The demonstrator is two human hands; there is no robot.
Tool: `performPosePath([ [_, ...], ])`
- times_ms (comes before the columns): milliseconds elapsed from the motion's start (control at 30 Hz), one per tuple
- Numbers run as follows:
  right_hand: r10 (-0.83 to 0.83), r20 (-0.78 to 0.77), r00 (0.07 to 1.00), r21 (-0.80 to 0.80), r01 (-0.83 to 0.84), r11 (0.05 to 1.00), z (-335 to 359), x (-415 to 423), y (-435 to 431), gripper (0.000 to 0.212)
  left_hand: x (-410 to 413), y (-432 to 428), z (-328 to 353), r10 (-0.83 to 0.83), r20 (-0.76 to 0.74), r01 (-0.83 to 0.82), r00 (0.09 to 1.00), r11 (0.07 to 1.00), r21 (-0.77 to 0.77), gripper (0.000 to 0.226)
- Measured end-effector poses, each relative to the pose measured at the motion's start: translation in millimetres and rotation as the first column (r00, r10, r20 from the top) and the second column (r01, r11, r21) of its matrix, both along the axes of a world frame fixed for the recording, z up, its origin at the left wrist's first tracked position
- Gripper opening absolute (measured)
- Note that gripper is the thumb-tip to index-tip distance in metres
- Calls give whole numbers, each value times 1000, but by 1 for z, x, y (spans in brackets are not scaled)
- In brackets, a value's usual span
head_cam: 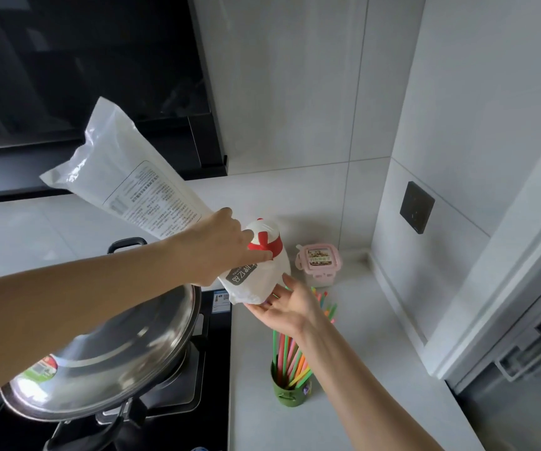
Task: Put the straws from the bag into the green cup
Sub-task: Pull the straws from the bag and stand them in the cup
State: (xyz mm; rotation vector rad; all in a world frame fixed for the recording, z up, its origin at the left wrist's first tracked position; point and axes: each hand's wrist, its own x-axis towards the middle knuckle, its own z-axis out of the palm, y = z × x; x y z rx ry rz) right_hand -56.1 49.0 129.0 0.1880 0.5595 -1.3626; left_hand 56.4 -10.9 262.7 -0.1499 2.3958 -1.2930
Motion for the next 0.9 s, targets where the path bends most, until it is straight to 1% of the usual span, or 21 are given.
performPosePath([
  [167,67,-40,997,22,-66,998,0,-1,0,33,3,-11,12,87,-55,-84,995,996,42,83],
  [267,125,-20,992,15,-124,992,-1,2,-1,38,0,-15,22,90,-84,-87,992,995,43,88],
  [367,143,-19,990,-11,-143,990,-5,3,-2,42,3,-18,27,102,-87,-99,991,994,41,88],
  [433,170,-86,982,-50,-175,983,-6,0,-1,39,8,-21,24,113,-91,-109,989,993,48,84],
  [500,199,-223,954,-79,-221,972,-4,-6,4,28,15,-25,18,148,-100,-140,984,987,80,79],
  [567,194,-385,902,-114,-255,960,-1,-14,10,14,24,-27,10,191,-130,-173,973,975,137,74],
  [633,137,-529,838,-152,-252,956,3,-27,17,8,34,-29,3,239,-162,-207,957,959,193,67],
  [667,93,-592,801,-163,-232,959,5,-35,21,9,40,-30,0,253,-183,-214,950,955,208,64],
  [733,-19,-664,747,-180,-136,974,13,-53,28,14,55,-33,-11,330,-283,-253,901,927,277,59],
  [767,-87,-664,743,-192,-57,980,18,-63,31,13,62,-35,-16,357,-375,-226,856,909,349,59],
  [800,-157,-652,741,-210,22,977,23,-72,34,15,68,-36,-23,348,-480,-153,805,904,400,59],
  [867,-268,-611,745,-255,134,957,35,-86,39,26,74,-34,-36,298,-645,-6,704,910,415,57],
  [900,-311,-583,751,-279,174,944,41,-90,41,28,74,-32,-41,282,-685,42,672,909,416,56],
])
